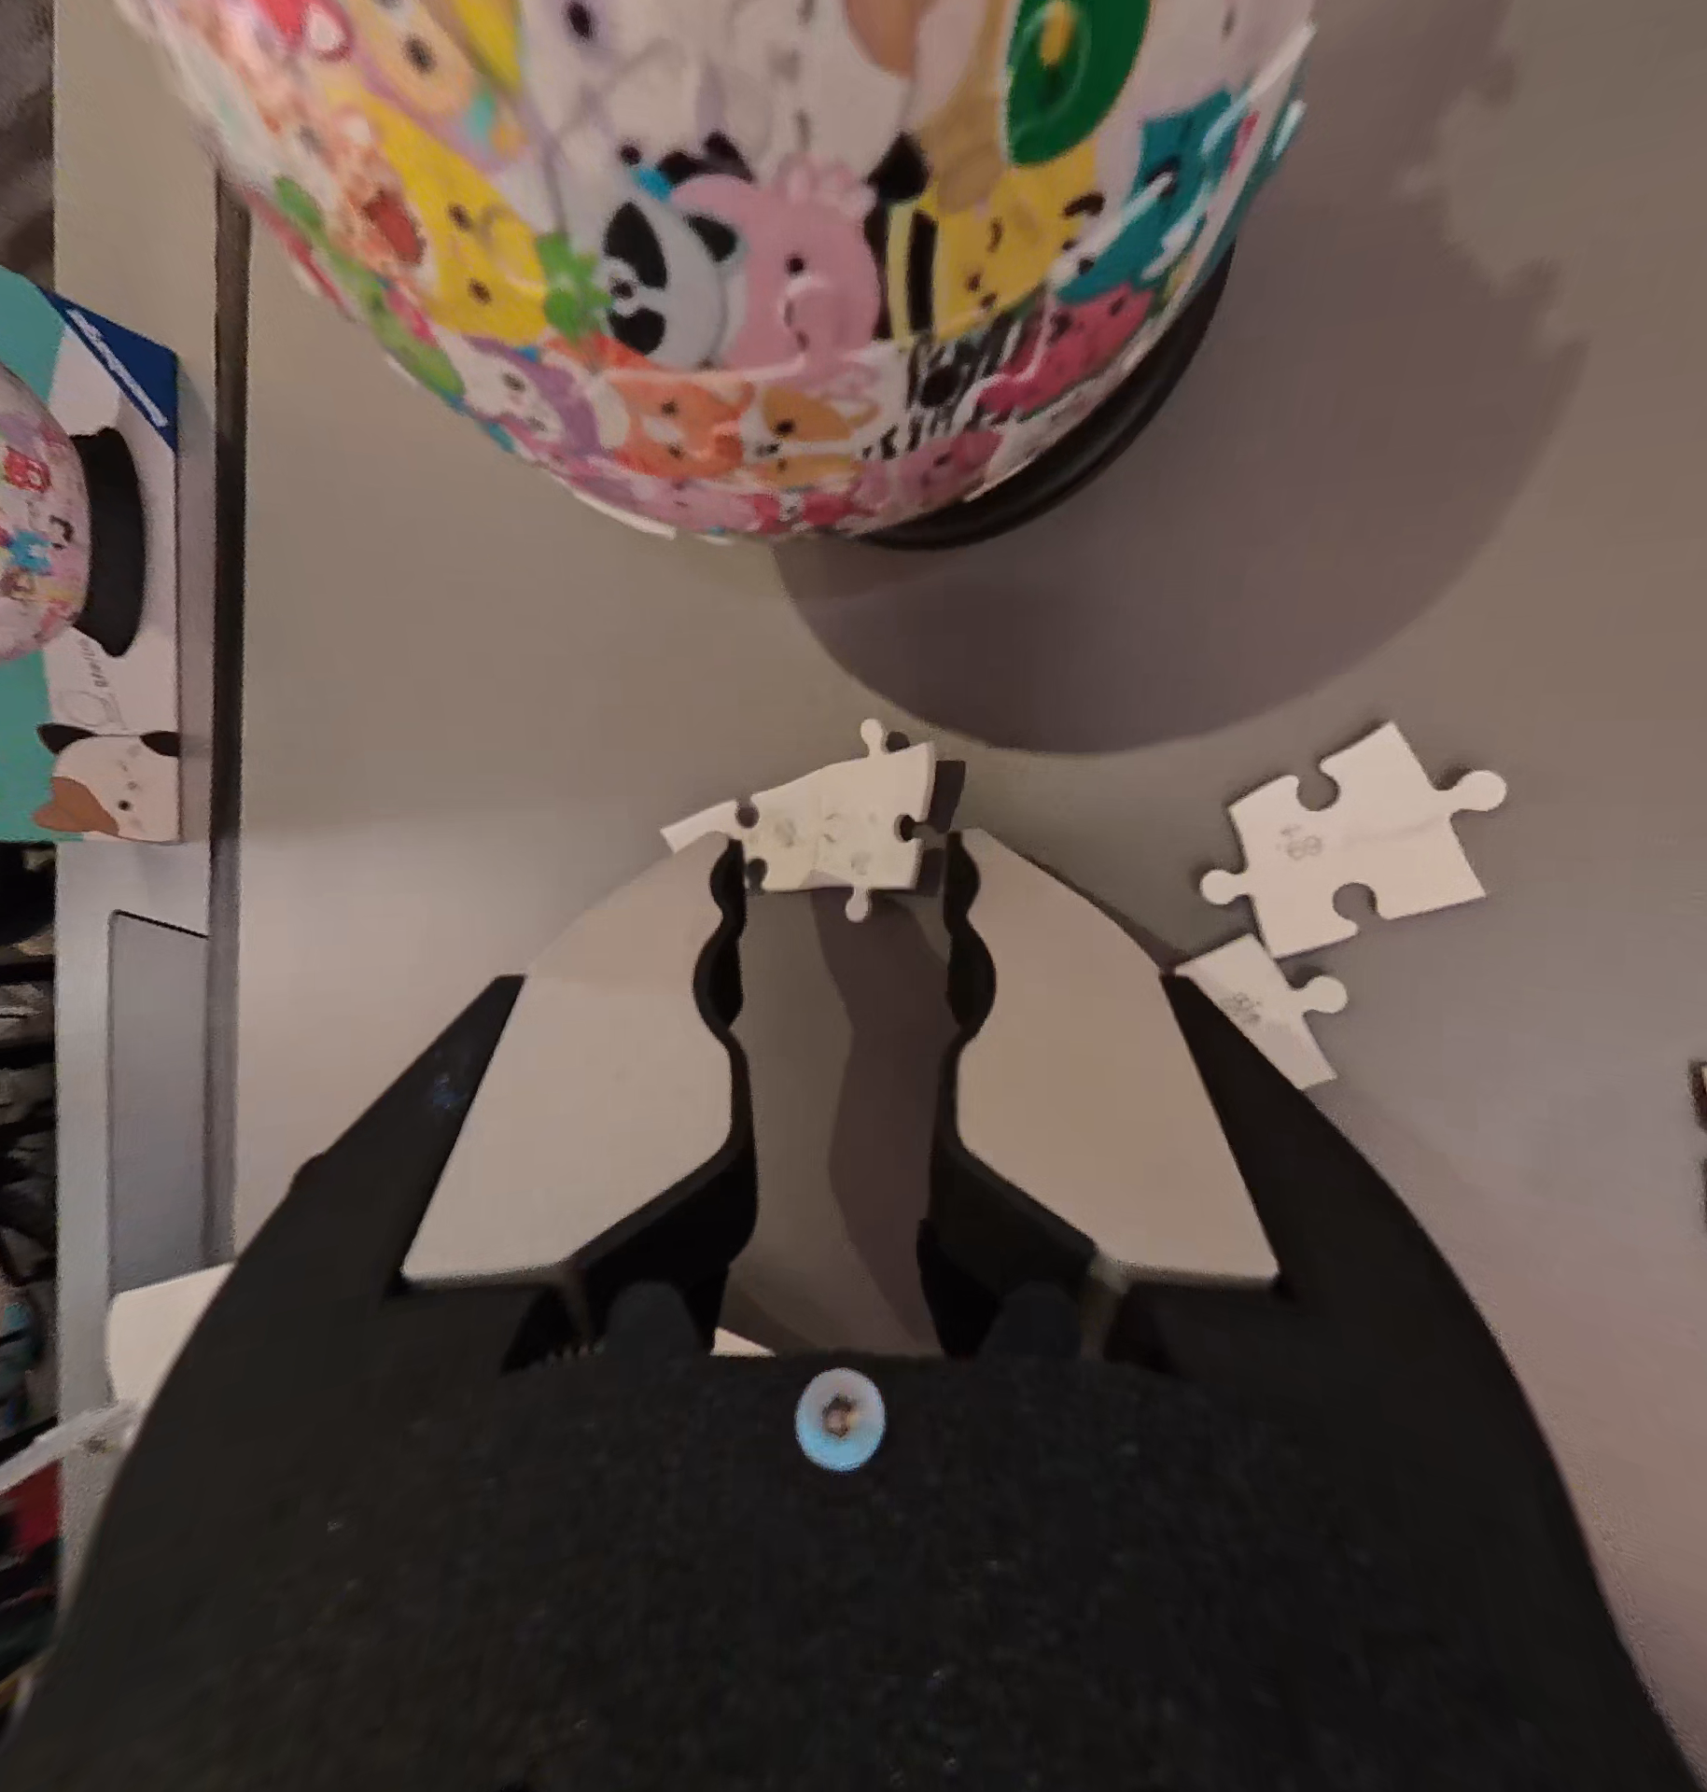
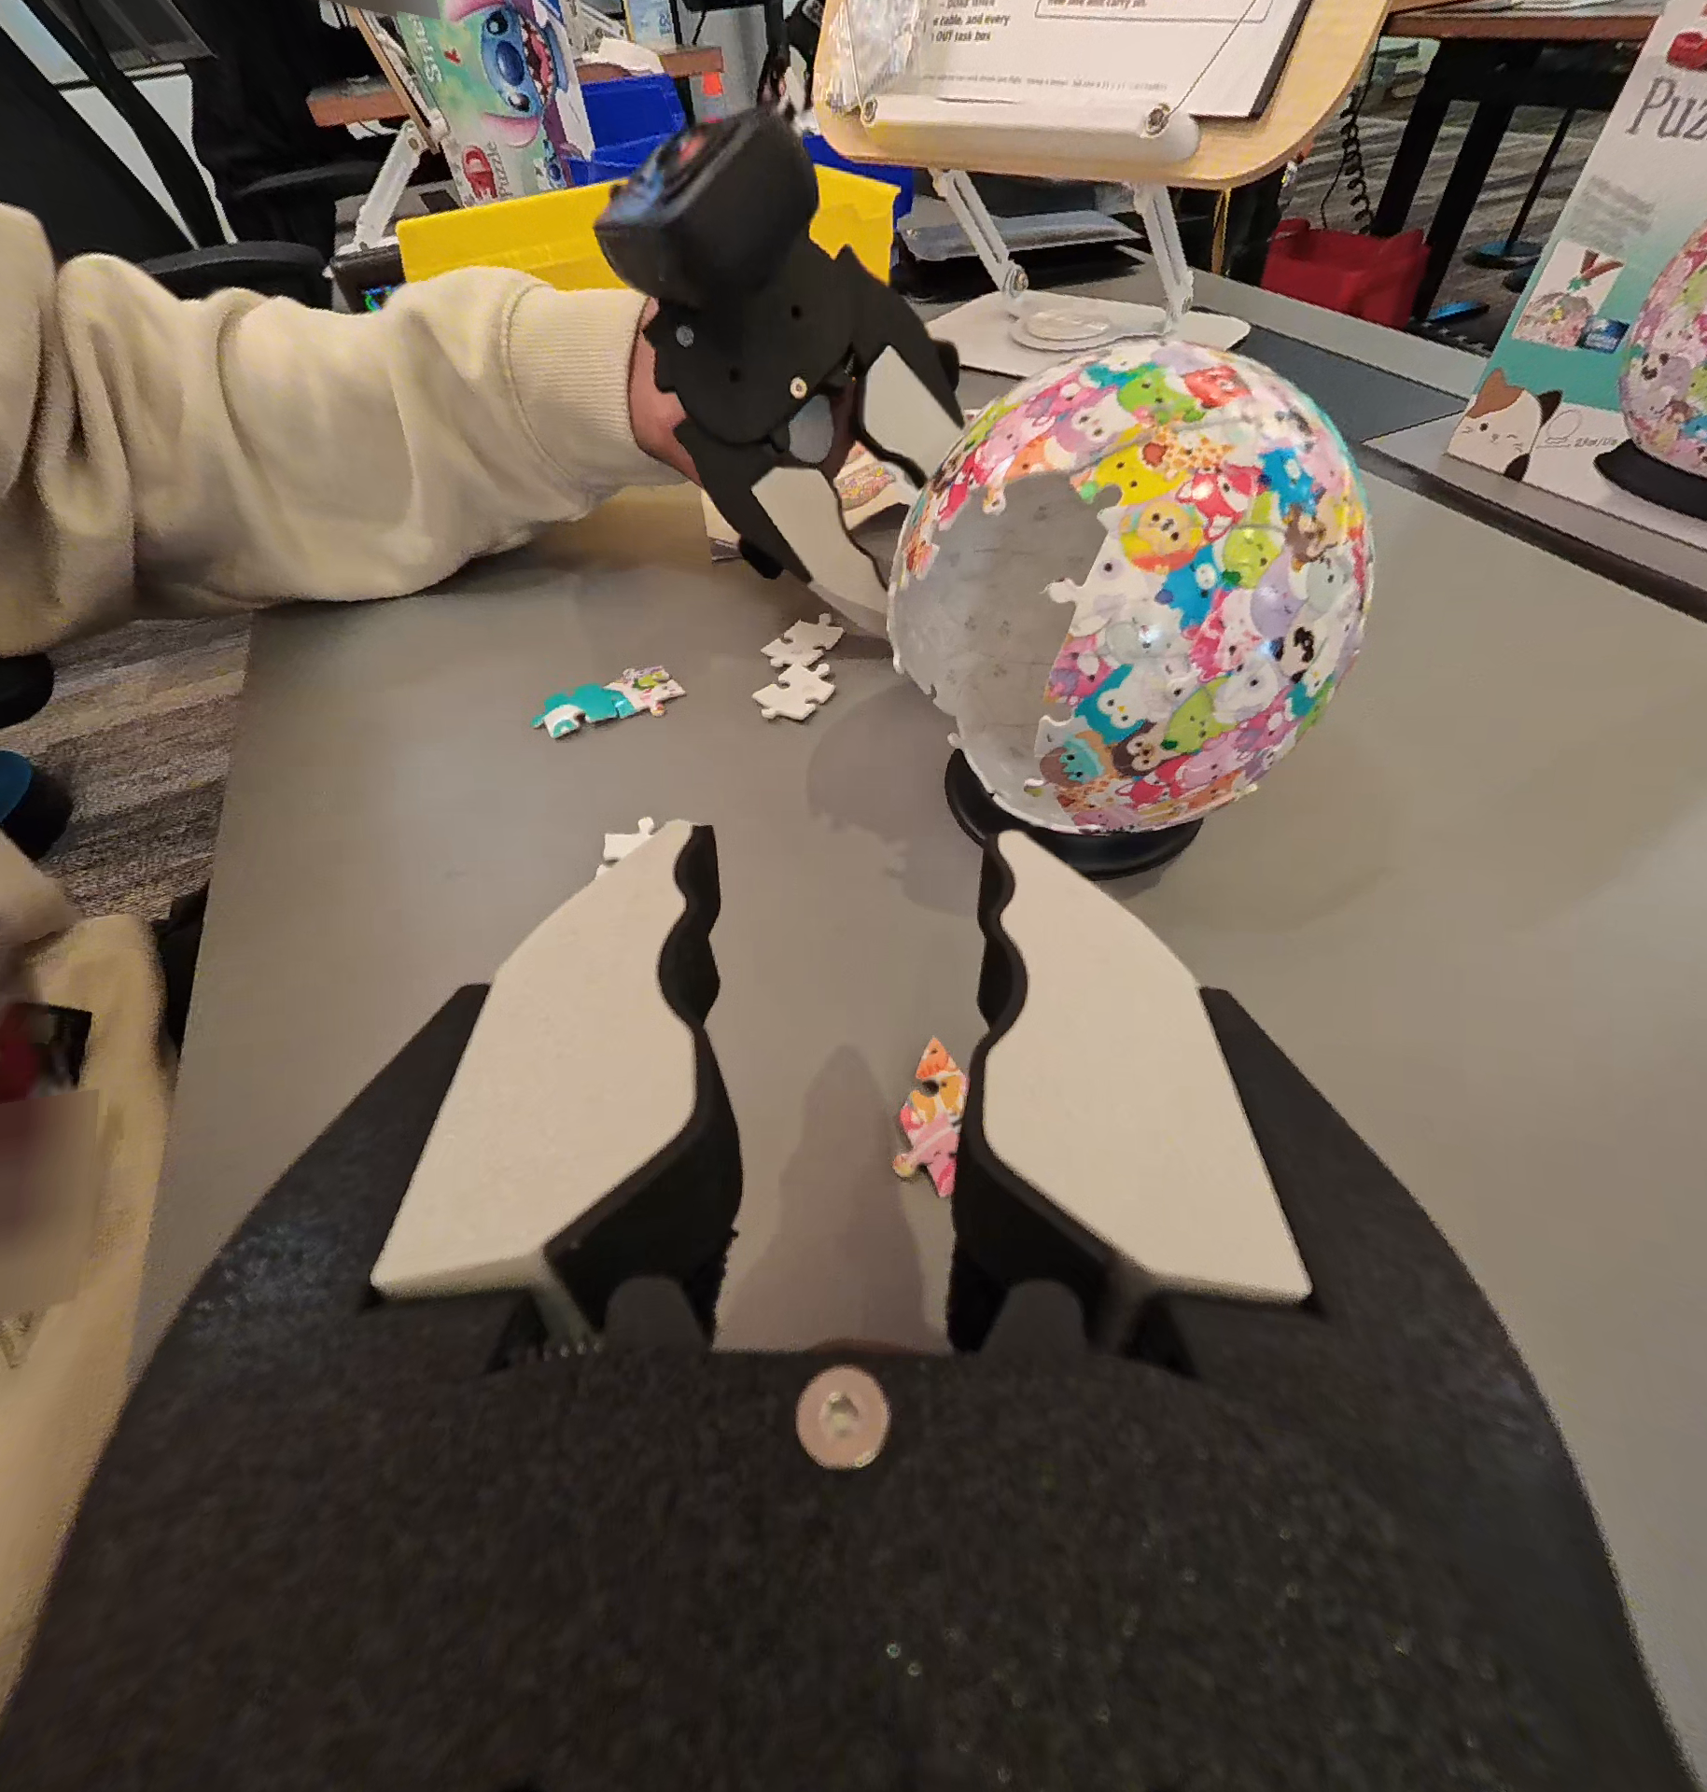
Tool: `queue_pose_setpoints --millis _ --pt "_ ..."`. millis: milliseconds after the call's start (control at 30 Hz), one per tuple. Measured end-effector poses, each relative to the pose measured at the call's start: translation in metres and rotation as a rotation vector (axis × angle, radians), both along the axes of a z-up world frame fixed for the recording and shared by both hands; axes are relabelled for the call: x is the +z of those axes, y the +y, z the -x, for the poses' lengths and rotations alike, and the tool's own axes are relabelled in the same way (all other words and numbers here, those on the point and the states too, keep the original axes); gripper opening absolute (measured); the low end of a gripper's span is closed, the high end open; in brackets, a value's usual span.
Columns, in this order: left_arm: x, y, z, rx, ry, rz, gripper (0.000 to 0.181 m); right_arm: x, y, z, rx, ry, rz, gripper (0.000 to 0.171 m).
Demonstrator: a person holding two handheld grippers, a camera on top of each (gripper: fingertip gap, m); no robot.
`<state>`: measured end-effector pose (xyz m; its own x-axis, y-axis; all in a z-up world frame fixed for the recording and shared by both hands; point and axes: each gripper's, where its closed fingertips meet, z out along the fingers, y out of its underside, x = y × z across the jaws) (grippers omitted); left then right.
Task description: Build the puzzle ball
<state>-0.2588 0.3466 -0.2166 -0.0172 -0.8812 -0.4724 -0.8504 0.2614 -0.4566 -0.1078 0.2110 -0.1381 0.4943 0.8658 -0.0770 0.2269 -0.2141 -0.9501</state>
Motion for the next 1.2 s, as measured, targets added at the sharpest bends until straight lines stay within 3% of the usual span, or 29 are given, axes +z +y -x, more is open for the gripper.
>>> queue_pose_setpoints --millis 133,300,400,500,600,767,967,1067,1200 --pt "-0.006 0.001 -0.002 -0.056 0.08 -0.144 0.004 0.001 -0.001 0.002 -0.001 0.004 0.003 0.051" --pt "-0.003 0.007 -0.002 -0.026 0.083 -0.266 0.002 0.003 -0.001 0.0 -0.009 0.016 -0.004 0.051" --pt "0.014 0.002 0.0 0.024 0.009 -0.249 0.001 0.006 -0.001 0.0 -0.007 0.031 -0.001 0.051" --pt "0.052 -0.014 0.008 0.125 -0.244 -0.071 0.001 0.008 -0.002 0.002 0.004 0.028 -0.011 0.051" --pt "0.104 -0.043 0.014 0.201 -0.682 0.313 0.001 0.022 -0.002 0.01 0.023 0.097 -0.004 0.05" --pt "0.174 -0.095 0.02 0.171 -1.193 0.699 0.001 0.053 -0.01 0.045 0.086 0.292 0.067 0.044" --pt "0.208 -0.157 -0.006 0.072 -1.512 1.011 0.001 0.077 -0.038 0.082 0.164 0.659 0.297 0.044" --pt "0.202 -0.178 -0.022 0.059 -1.542 1.102 0.001 0.091 -0.058 0.081 0.245 0.83 0.363 0.043" --pt "0.195 -0.195 -0.035 0.044 -1.586 1.218 0.001 0.104 -0.078 0.07 0.311 0.889 0.355 0.036"
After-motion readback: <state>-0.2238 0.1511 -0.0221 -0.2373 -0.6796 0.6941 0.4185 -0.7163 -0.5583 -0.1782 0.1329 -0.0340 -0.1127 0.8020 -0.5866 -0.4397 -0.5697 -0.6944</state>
